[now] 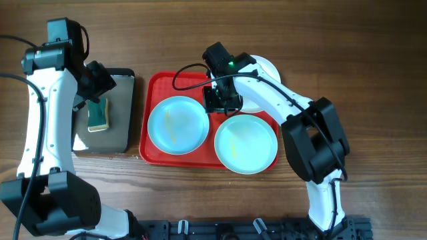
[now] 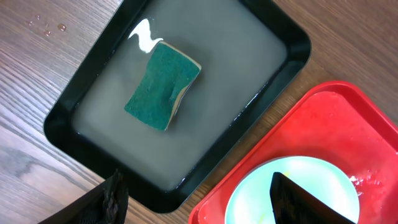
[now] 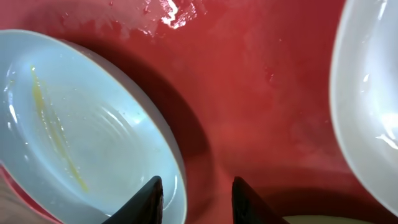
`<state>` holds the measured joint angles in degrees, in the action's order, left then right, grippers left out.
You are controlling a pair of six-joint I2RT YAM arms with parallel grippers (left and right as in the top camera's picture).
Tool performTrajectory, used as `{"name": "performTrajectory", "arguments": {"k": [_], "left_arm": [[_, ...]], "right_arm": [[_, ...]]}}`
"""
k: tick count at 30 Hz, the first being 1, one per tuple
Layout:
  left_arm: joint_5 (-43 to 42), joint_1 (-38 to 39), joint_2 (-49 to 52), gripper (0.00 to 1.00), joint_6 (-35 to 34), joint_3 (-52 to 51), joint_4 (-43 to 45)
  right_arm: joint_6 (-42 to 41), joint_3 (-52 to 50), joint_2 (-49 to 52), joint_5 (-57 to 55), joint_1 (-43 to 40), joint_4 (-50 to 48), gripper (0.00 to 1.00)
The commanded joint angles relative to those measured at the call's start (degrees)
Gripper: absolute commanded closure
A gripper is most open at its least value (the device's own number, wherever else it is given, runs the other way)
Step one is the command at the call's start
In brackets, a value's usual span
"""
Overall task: Clean dirty plates on tray and stack at the side
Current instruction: 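Grip the left pale blue plate's rim with the right gripper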
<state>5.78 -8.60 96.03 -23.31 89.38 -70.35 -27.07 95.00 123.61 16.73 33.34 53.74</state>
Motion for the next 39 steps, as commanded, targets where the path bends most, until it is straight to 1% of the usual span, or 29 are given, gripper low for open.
{"name": "performTrajectory", "arguments": {"k": [1,4,5,7,9,17,20,24,27,31,33,35,37,39], "left_arm": [[0.7,-0.2,0.6,0.29,-1.6,0.8,0.8],[0.7,-0.2,0.6,0.27,-1.6,0.8,1.2],[0.7,-0.2,0.6,0.24,-1.6,0.8,1.1],[0.7,-0.2,0.6,0.19,-1.6,0.8,1.1],[0.7,-0.2,0.6,0.16,-1.6,0.8,1.1],[0.7,-0.2,0.6,0.13,-1.6,0.8,1.6],[0.7,-0.2,0.6,0.12,-1.6,0.8,1.9],[0.7,-0.2,0.6,0.09,-1.6,0.8,2.3],[0.7,-0.2,0.6,0.07,-1.6,0.8,2.5],[0.7,-0.2,0.6,0.05,-1.6,0.8,2.5],[0.7,-0.2,0.6,0.01,-1.6,0.8,2.4],[0.7,-0.2,0.6,0.00,-1.4,0.8,2.5],[0.7,-0.2,0.6,0.00,-1.1,0.8,2.7],[0.7,-0.2,0.6,0.00,-1.1,0.8,2.8]], "right_arm": [[-1.7,1.1,1.7,2.2,0.5,-0.2,0.63],[-3.1,1.1,1.7,2.1,1.0,-0.7,0.64],[-3.3,0.9,1.7,1.7,1.2,-1.6,0.67],[-6.5,0.0,1.7,-2.7,2.6,-4.2,0.74],[-6.8,-0.6,1.7,-5.1,3.7,-5.2,0.76],[-7.6,-1.0,2.5,-12.4,6.2,-5.5,0.74],[-7.5,-1.0,3.1,-12.5,6.2,-5.8,0.71],[-0.4,-0.2,2.9,-8.8,6.2,-8.5,0.70],[0.6,0.2,2.1,-8.8,6.3,-8.5,0.70],[4.2,0.4,-0.6,-9.5,6.2,-8.9,0.69],[6.5,0.4,-3.3,-12.0,6.2,-8.3,0.66],[8.9,0.3,-5.3,-14.6,6.2,-7.7,0.63],[8.9,0.3,-6.3,-17.9,6.2,-6.2,0.62],[8.9,0.1,-6.2,-18.1,5.7,-5.5,0.61]]}}
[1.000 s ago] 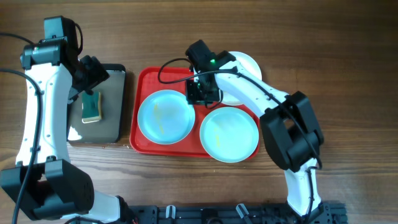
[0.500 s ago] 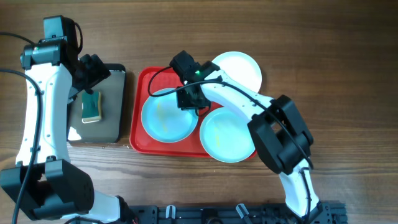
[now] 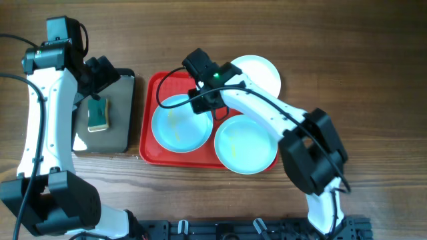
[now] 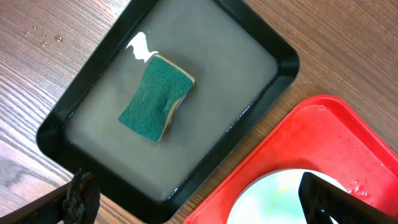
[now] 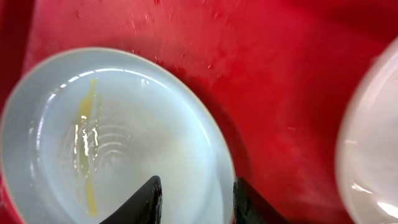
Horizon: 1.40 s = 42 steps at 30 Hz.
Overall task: Clean dirty plates on tray and stack at the side
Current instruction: 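Grip the left pale blue plate's rim with the right gripper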
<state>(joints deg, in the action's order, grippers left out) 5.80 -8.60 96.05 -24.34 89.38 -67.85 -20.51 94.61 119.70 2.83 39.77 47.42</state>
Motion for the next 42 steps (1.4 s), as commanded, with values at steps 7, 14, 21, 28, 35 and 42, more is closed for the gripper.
{"name": "performTrajectory", "arguments": {"k": [7,14,21,28,35,42], "left_arm": [[0.7,-0.2,0.6,0.00,-0.1,0.8,0.3],[0.7,-0.2,0.6,0.00,-0.1,0.8,0.3],[0.7,-0.2,0.6,0.01,-0.1,0.8,0.4],[0.7,-0.2,0.7,0.05,-0.2,0.8,0.5],[-0.2,-0.2,0.7,0.07,-0.2,0.4,-0.3],[-0.2,-0.2,0.7,0.09,-1.6,-2.9,0.2]], "right_arm": [[2.3,-1.4,1.6,-2.3,-1.2,0.2,0.61],[0.9,-1.4,6.6,2.6,-1.2,0.7,0.61],[-5.4,-2.8,7.5,3.9,-0.8,1.8,0.77],[-8.5,-5.7,7.5,3.0,-1.0,-1.3,0.95],[-22.4,-5.7,7.5,3.0,-4.3,-4.6,0.97],[-22.9,-5.7,7.5,1.7,-4.8,-6.3,0.96]]}}
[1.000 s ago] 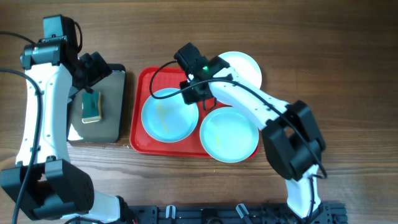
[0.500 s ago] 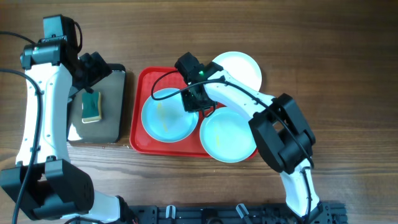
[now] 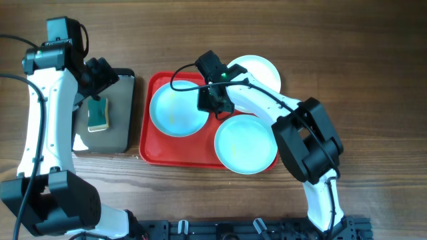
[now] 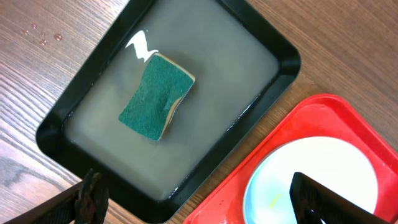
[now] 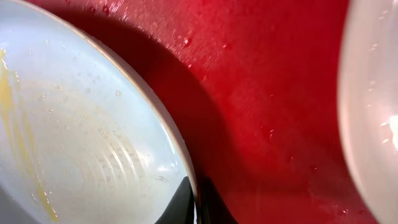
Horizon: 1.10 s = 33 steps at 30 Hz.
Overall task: Clean dirty plates on tray and stack at the side
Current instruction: 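Grip the left pale blue plate's rim with the right gripper, then lower the left gripper into the black tray and grasp the sponge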
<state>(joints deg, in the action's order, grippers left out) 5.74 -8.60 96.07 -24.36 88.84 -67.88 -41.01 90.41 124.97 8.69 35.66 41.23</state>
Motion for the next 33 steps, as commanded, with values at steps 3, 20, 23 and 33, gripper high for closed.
{"name": "performTrajectory", "arguments": {"k": [3,20,23,33], "left_arm": [[-0.1,-0.2,0.7,0.09,-1.6,-4.6,1.2],[-0.1,-0.2,0.7,0.28,7.5,-7.1,5.0],[0.0,-0.2,0.9,0.37,7.7,-7.4,6.9],[1.2,-1.5,5.7,0.35,16.6,-11.5,11.1]], "right_arm": [[0.2,-1.5,2.2,-2.7,-0.7,0.0,0.87],[4.0,-1.5,2.2,0.5,-0.6,2.8,0.96],[5.0,-1.5,2.2,0.2,-0.7,2.6,0.96],[6.1,-1.5,2.2,-0.1,-0.7,2.4,0.96]]}}
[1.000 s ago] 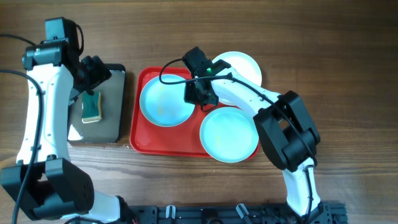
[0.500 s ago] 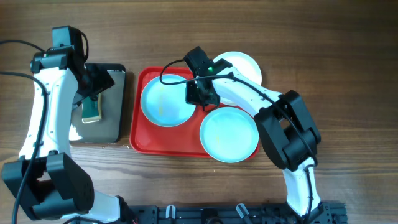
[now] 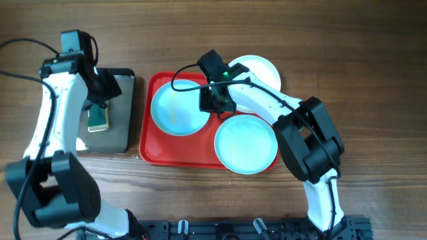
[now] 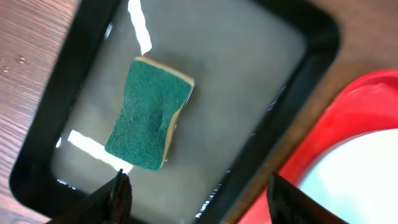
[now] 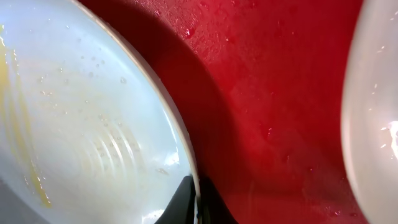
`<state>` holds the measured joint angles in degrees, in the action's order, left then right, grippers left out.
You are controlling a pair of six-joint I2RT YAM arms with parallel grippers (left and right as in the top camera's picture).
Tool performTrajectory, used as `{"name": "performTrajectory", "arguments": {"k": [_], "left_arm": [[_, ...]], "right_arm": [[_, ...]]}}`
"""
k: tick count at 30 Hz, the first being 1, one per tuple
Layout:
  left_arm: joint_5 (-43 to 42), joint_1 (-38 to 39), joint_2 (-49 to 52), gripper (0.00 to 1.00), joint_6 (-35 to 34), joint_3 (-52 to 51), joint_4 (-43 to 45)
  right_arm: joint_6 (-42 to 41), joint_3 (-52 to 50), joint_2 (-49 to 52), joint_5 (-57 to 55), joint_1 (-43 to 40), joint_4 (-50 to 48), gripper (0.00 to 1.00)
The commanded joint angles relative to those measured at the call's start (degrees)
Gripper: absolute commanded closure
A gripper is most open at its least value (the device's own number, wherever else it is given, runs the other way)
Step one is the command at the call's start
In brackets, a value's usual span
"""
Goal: Clean dirty plates on tray and stack at the side
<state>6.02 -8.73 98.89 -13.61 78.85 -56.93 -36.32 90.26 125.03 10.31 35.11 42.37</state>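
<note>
Two dirty pale-blue plates sit on the red tray (image 3: 152, 152). The left plate (image 3: 175, 110) has yellow smears, and my right gripper (image 3: 215, 101) is shut on its right rim; the right wrist view shows that rim (image 5: 180, 143) pinched between the fingertips (image 5: 185, 198). The second plate (image 3: 245, 145) lies at the tray's front right. My left gripper (image 3: 100, 93) hangs open above the black water tray (image 3: 127, 137), where a green sponge (image 4: 149, 112) lies soaking; the open fingers (image 4: 118, 196) straddle the tray's near side.
A clean white plate (image 3: 260, 69) rests on the wooden table behind the red tray's right corner. The black water tray stands just left of the red tray. The second plate's edge (image 5: 373, 93) is close to my right gripper.
My left gripper has come lower and nearer over the sponge, with its wrist turned. My right gripper stays shut on the left plate's rim, barely moved.
My right gripper was open at the tray's back between the plates, then open over the left plate's rim. Then it was shut on that rim with the plate shifted toward the tray's back. My left gripper stayed open over the sponge tray, now closer.
</note>
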Motion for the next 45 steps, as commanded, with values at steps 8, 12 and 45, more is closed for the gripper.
{"name": "performTrajectory", "arguments": {"k": [8,12,45], "left_arm": [[-3.3,-7.2,6.8,0.34,9.2,-1.7,1.7],[-9.2,-9.7,6.9,0.34,13.4,-1.7,2.1],[-4.9,-8.6,14.1,0.56,26.9,-1.2,5.5]], "right_arm": [[1.7,-1.4,2.2,-2.2,-0.1,1.2,0.96],[1.7,-1.4,2.2,-3.0,-0.1,1.2,0.95],[1.8,-1.4,2.2,-3.9,-0.1,1.2,0.95]]}}
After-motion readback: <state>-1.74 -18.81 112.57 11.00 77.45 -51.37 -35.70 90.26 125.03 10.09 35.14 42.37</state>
